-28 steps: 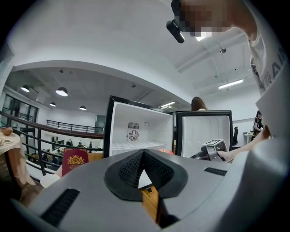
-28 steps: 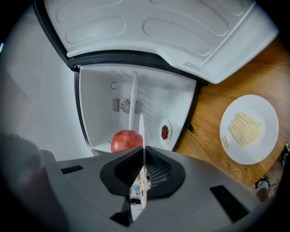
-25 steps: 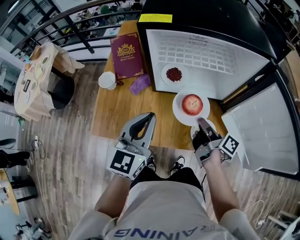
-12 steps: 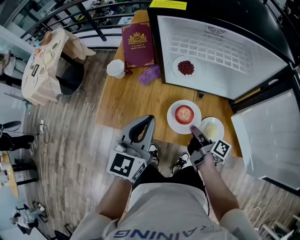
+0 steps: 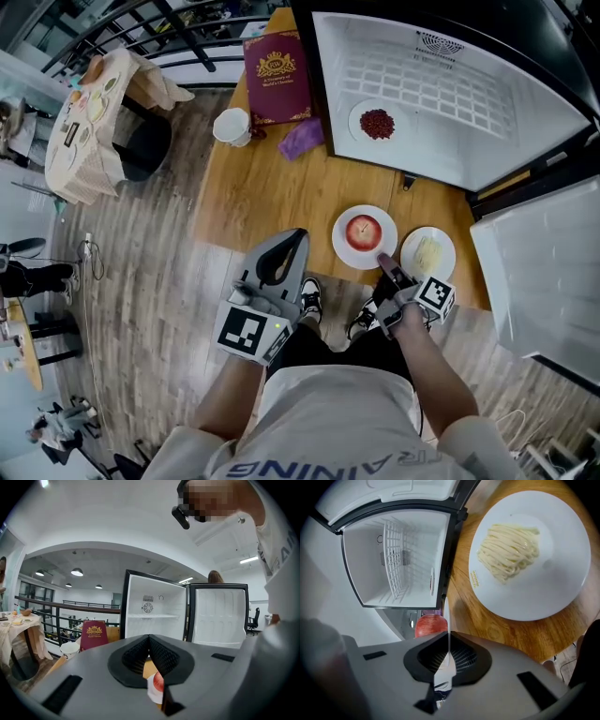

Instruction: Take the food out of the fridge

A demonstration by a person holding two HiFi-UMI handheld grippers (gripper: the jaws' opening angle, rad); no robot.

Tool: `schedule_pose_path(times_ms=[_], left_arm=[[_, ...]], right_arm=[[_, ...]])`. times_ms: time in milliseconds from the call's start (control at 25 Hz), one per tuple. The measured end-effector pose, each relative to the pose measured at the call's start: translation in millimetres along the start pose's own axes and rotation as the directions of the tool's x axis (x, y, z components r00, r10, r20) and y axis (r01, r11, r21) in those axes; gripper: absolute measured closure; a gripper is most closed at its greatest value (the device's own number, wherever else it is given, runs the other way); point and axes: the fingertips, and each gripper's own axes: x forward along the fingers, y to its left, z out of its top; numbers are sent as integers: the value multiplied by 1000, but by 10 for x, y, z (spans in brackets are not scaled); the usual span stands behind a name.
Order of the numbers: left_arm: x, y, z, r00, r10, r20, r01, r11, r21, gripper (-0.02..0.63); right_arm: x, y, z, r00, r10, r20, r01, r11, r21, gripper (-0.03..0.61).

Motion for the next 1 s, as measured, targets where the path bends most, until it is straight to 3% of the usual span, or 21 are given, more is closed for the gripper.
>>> schedule_pose_path(times_ms=[600, 760, 1000], left_arm=[[18, -107, -59, 999, -48, -10, 48, 999, -15, 606], [47, -125, -84, 998, -62, -25, 61, 998, -32, 606], [90, -151, -91, 996, -85, -13, 84, 996, -18, 606]], right_arm=[[20, -173, -52, 996, -84, -8, 84, 996, -39, 546], [47, -161, -70, 993, -114, -28, 110, 988, -109, 542], [71, -139, -128, 982, -173, -70, 152, 958, -242, 436]])
